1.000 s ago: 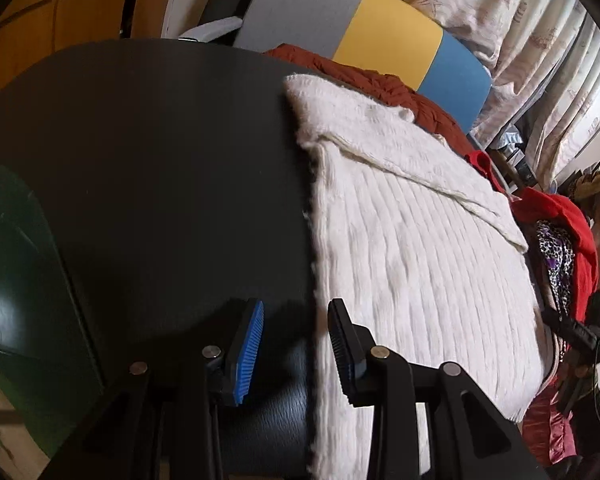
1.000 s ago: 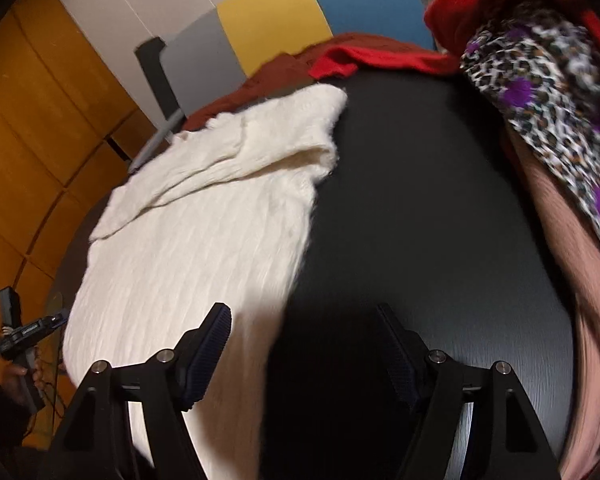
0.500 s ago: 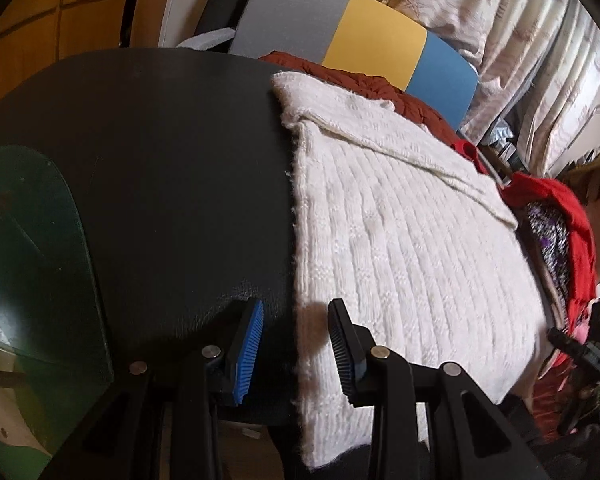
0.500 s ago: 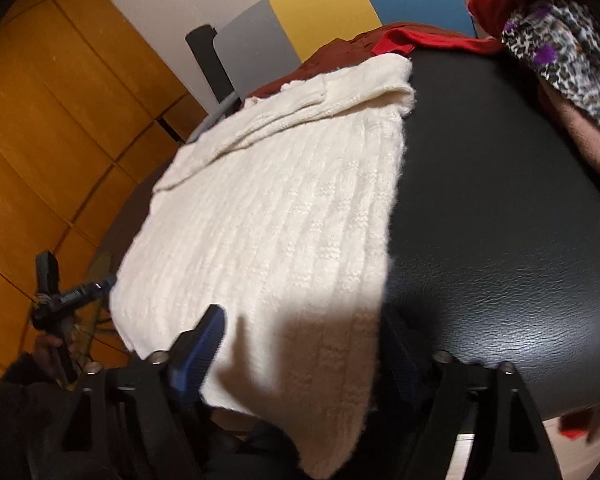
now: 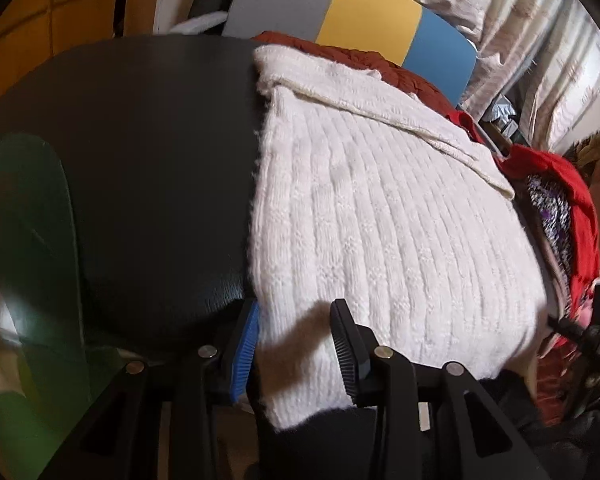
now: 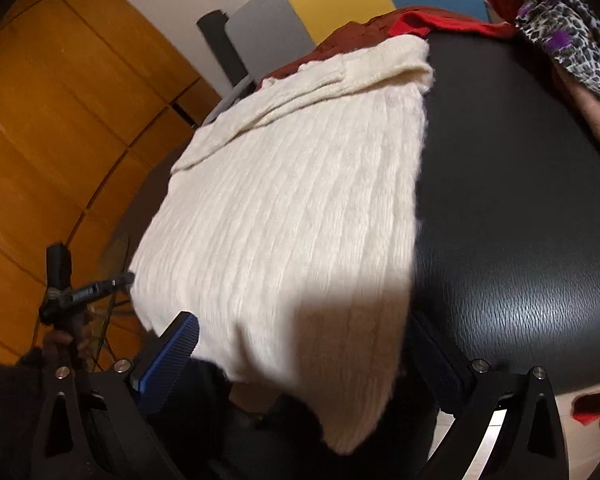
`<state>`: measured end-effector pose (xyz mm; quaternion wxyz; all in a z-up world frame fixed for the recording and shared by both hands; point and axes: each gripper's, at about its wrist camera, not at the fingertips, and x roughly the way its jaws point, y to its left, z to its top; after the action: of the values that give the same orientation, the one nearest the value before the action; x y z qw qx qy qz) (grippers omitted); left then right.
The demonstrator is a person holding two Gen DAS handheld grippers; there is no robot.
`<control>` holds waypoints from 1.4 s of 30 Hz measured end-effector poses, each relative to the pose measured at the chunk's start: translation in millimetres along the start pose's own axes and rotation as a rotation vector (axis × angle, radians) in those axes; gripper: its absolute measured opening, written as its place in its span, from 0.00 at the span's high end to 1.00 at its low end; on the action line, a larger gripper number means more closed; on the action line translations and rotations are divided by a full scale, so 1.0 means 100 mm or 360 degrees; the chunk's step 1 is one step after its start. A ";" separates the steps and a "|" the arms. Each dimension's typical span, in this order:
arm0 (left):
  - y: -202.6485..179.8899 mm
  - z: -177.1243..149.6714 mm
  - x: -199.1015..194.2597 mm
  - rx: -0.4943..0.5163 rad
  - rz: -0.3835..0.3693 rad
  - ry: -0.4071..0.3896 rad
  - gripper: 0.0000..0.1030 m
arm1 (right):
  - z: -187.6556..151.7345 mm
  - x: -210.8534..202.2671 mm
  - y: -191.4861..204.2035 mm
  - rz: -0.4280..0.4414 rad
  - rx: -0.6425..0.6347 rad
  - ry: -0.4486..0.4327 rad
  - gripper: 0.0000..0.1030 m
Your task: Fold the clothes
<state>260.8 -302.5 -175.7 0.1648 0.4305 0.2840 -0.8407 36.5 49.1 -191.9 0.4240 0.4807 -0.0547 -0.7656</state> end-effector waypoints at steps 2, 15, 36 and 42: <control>0.00 -0.02 -0.01 -0.0003 -0.0010 0.0014 0.67 | -0.06 0.00 0.03 -0.0036 -0.0043 0.0015 0.11; -0.09 -0.02 -0.03 0.0051 -0.0117 0.0019 0.88 | -0.02 -0.02 -0.05 -0.0211 -0.0020 0.0012 0.92; -0.51 1.16 0.76 0.0165 -0.0226 0.0037 0.94 | 1.19 0.79 0.05 -0.0103 -0.0054 -0.0002 0.93; -0.26 1.14 0.71 -0.0075 -0.0508 0.0126 0.83 | 1.13 0.78 -0.02 -0.0046 0.0004 -0.0019 0.94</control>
<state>134.6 -355.3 -171.4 0.0280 0.4088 0.3747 -0.8317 -67.4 -40.9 -186.8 0.4121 0.4773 -0.0513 -0.7744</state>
